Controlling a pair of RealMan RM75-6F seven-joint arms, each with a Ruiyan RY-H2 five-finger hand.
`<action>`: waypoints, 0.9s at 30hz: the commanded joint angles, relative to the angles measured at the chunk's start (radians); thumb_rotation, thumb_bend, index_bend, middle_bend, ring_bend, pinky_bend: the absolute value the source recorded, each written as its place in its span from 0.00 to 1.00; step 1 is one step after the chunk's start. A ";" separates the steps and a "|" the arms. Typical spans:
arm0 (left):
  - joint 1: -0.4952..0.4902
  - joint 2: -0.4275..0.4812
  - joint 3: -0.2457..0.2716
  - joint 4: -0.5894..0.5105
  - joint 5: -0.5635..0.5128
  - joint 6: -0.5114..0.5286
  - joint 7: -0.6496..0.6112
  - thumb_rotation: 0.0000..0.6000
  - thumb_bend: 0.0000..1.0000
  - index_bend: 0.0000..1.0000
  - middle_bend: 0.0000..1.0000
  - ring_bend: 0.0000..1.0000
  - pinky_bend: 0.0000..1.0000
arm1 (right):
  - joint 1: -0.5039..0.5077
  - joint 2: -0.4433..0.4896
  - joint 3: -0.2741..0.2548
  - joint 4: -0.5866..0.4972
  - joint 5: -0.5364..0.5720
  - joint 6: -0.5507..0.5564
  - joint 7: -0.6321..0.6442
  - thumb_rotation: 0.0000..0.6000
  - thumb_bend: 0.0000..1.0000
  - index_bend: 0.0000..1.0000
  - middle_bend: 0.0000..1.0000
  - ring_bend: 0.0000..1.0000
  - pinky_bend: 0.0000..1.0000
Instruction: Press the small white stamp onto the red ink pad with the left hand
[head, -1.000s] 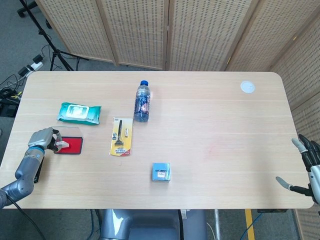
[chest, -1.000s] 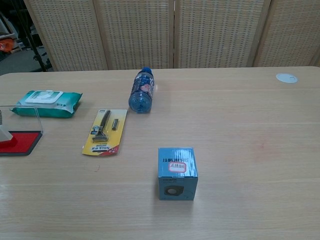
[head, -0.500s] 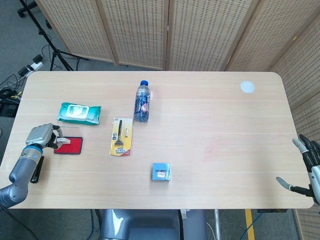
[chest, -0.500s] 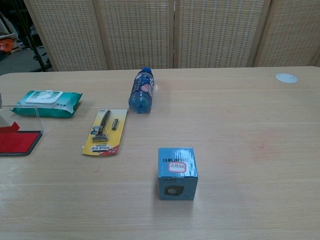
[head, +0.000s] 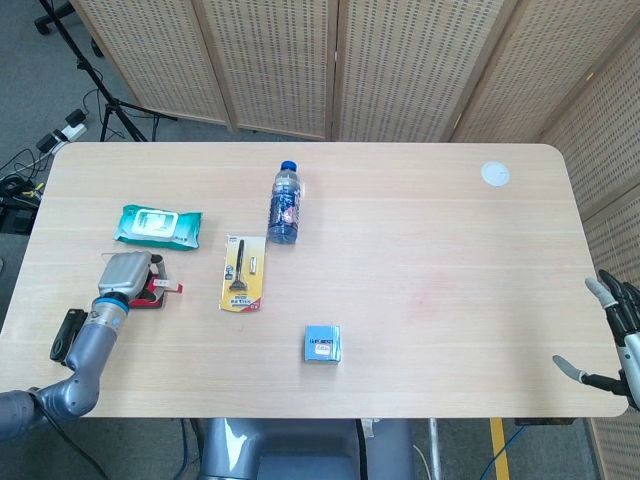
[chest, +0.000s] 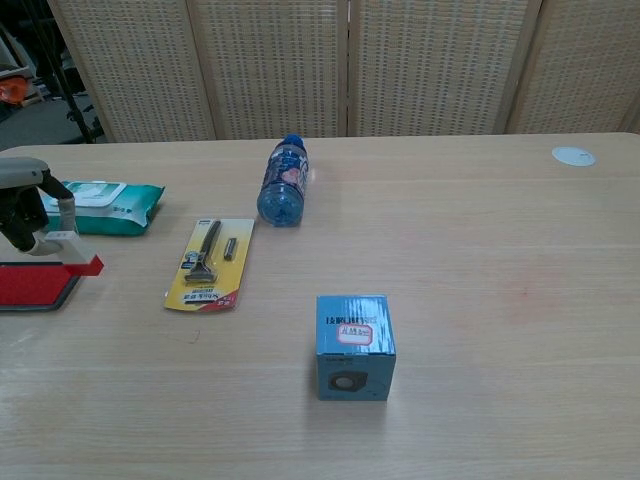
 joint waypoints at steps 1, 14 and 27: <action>-0.018 -0.034 -0.003 0.020 -0.039 0.015 0.037 1.00 0.35 0.63 0.97 0.94 0.87 | 0.000 0.001 0.000 0.002 0.001 0.001 0.007 1.00 0.00 0.00 0.00 0.00 0.00; -0.032 -0.081 -0.009 0.029 -0.095 0.033 0.097 1.00 0.35 0.63 0.97 0.94 0.87 | -0.001 0.002 0.000 0.005 0.000 0.003 0.019 1.00 0.00 0.00 0.00 0.00 0.00; -0.036 -0.134 -0.018 0.061 -0.114 0.045 0.128 1.00 0.33 0.62 0.97 0.94 0.87 | -0.001 0.002 0.004 0.008 0.008 0.003 0.032 1.00 0.00 0.00 0.00 0.00 0.00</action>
